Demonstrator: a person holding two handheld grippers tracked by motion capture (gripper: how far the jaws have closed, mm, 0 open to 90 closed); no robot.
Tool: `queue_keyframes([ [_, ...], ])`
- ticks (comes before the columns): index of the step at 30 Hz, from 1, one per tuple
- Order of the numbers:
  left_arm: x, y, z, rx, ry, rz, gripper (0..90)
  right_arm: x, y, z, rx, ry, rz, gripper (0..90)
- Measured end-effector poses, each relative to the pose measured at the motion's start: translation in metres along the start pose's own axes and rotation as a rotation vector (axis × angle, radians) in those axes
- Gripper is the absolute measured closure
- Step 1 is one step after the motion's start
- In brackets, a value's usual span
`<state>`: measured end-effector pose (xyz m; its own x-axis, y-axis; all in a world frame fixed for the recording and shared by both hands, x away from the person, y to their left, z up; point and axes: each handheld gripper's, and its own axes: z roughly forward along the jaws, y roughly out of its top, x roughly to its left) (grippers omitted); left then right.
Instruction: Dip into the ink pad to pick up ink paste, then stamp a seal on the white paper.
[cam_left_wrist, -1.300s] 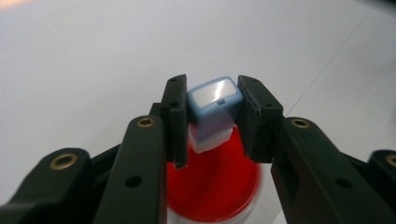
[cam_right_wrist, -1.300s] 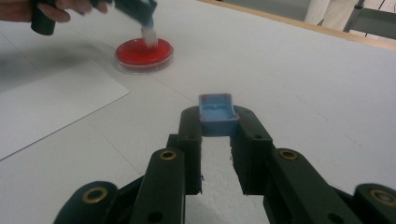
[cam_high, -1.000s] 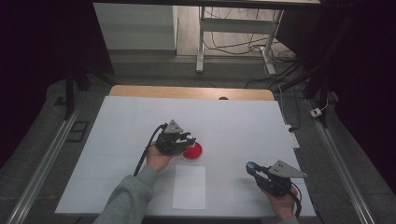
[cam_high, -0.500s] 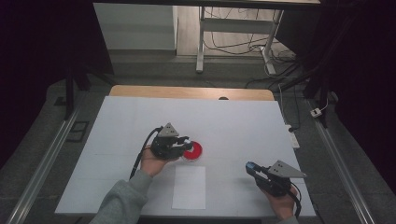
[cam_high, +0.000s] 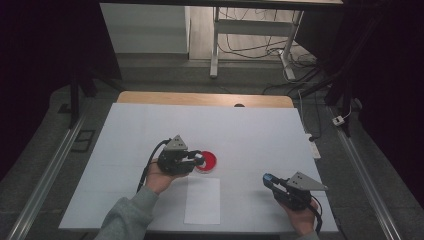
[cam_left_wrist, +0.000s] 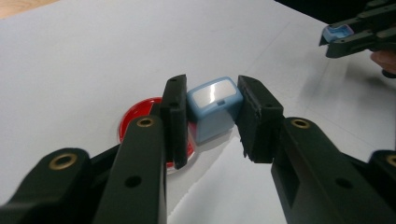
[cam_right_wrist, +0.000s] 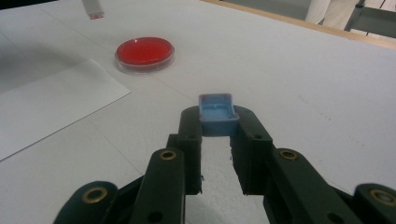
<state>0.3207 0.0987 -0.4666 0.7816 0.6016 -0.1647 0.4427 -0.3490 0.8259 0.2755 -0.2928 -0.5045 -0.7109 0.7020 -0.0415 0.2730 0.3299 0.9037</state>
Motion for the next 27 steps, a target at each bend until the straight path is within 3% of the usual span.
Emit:
queue_keyframes([
  [10,-0.005,-0.004,-0.008,-0.003,-0.036,0.006,65.6,0.0,0.0,0.0,0.003,-0.001,0.0,73.7],
  [27,-0.011,-0.007,-0.014,0.011,-0.06,0.029,65.5,0.0,0.0,0.0,0.001,-0.003,0.0,73.7],
])
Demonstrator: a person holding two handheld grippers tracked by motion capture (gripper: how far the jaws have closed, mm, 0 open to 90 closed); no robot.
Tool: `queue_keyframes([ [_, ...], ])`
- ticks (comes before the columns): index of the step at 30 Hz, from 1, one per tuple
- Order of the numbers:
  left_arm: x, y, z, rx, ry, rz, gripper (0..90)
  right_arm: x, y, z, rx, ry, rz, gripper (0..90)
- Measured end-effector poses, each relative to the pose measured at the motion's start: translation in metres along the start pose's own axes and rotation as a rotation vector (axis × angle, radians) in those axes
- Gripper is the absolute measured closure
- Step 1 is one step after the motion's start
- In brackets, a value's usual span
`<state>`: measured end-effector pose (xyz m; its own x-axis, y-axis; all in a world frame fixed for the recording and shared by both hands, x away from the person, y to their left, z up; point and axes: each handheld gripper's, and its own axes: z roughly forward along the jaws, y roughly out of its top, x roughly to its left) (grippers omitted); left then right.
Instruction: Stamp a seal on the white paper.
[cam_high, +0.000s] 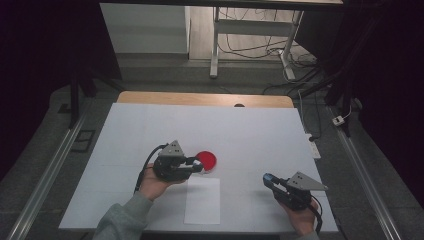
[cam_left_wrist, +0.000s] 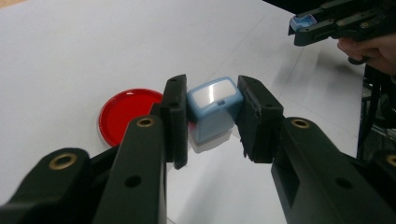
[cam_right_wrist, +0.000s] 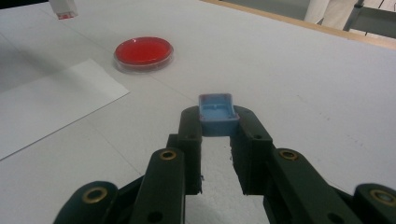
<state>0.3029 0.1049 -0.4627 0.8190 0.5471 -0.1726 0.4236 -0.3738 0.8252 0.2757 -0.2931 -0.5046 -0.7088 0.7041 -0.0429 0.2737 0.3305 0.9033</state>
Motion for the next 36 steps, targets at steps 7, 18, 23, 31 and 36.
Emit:
queue_keyframes([
  [7,-0.003,-0.005,0.0,0.011,-0.017,0.006,65.6,0.001,0.0,0.0,0.0,-0.005,-0.002,73.7],
  [18,-0.006,-0.012,0.004,0.025,-0.035,0.005,65.5,0.001,0.0,0.0,0.0,-0.005,-0.001,73.7],
  [23,-0.008,-0.015,0.007,0.036,-0.043,0.006,65.5,0.001,0.0,0.0,0.0,0.0,-0.002,73.7],
  [31,-0.013,-0.021,0.012,0.056,-0.065,0.013,65.5,0.001,0.0,0.0,0.0,0.001,-0.003,73.7],
  [36,-0.017,-0.024,0.015,0.074,-0.076,0.013,65.5,0.001,0.0,0.001,0.001,0.0,-0.002,73.7],
])
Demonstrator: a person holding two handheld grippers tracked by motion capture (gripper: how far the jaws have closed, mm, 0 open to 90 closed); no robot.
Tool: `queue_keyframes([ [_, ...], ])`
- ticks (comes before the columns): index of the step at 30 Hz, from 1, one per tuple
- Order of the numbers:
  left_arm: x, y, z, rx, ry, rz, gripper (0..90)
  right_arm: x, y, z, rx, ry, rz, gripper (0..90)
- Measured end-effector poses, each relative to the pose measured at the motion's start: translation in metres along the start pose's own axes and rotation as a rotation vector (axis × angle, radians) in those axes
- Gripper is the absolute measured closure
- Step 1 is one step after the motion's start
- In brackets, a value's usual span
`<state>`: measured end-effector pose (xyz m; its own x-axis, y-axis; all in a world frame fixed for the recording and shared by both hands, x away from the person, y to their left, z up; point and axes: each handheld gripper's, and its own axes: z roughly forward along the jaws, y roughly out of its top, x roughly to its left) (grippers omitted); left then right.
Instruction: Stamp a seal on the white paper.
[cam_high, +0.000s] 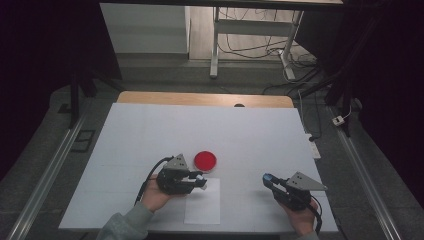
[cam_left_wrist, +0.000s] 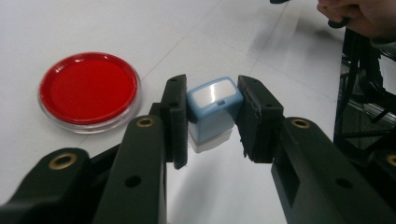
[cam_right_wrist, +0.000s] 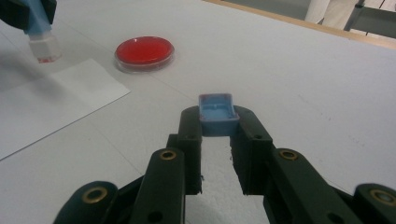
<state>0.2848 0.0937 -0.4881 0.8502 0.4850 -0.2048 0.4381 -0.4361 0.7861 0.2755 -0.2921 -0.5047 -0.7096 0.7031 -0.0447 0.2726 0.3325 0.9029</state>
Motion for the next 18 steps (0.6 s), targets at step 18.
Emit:
queue_keyframes([
  [18,-0.008,-0.009,0.011,0.041,-0.014,0.013,65.5,0.0,0.0,0.0,0.003,0.002,0.0,73.7],
])
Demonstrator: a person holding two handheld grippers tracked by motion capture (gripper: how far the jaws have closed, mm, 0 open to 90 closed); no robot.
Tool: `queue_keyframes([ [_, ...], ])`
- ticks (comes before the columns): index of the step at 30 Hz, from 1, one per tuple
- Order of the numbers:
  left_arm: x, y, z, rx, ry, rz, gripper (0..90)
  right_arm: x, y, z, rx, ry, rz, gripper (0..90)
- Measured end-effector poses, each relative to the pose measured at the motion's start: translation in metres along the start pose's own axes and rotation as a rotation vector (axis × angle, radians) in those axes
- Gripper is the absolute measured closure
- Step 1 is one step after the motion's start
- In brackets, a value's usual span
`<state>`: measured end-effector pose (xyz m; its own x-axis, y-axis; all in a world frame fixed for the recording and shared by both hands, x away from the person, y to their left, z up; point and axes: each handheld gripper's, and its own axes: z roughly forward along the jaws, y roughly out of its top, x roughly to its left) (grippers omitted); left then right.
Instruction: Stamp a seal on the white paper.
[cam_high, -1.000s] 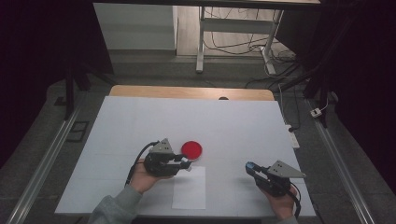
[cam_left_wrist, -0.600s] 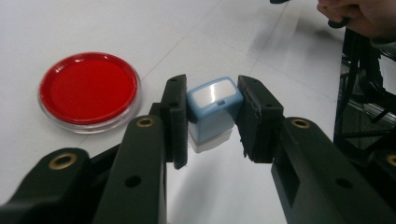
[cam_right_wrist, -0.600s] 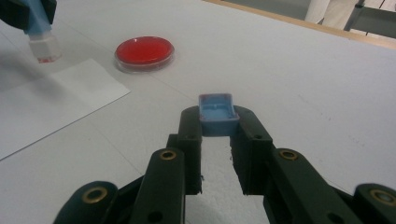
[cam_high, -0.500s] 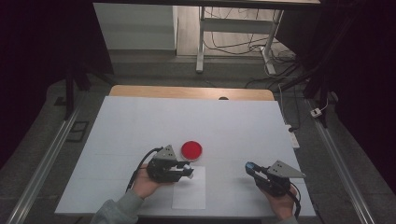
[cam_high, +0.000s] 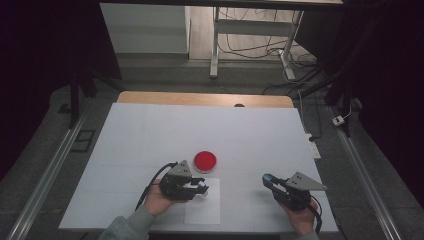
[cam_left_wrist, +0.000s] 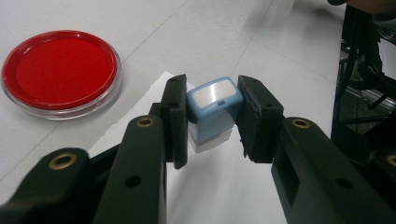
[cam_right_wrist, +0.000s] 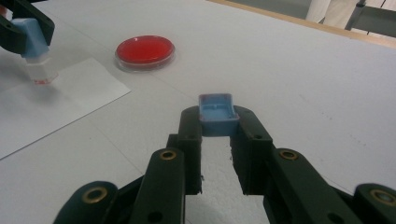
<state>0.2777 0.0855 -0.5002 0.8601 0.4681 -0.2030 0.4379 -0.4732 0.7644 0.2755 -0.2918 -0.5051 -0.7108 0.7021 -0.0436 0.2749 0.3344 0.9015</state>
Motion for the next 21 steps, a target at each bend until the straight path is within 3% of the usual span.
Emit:
queue_keyframes([
  [21,-0.002,-0.0054,0.0074,0.018,0.025,0.016,65.5,0.0001,-0.0005,0.0004,0.003,0.003,0.002,73.7],
])
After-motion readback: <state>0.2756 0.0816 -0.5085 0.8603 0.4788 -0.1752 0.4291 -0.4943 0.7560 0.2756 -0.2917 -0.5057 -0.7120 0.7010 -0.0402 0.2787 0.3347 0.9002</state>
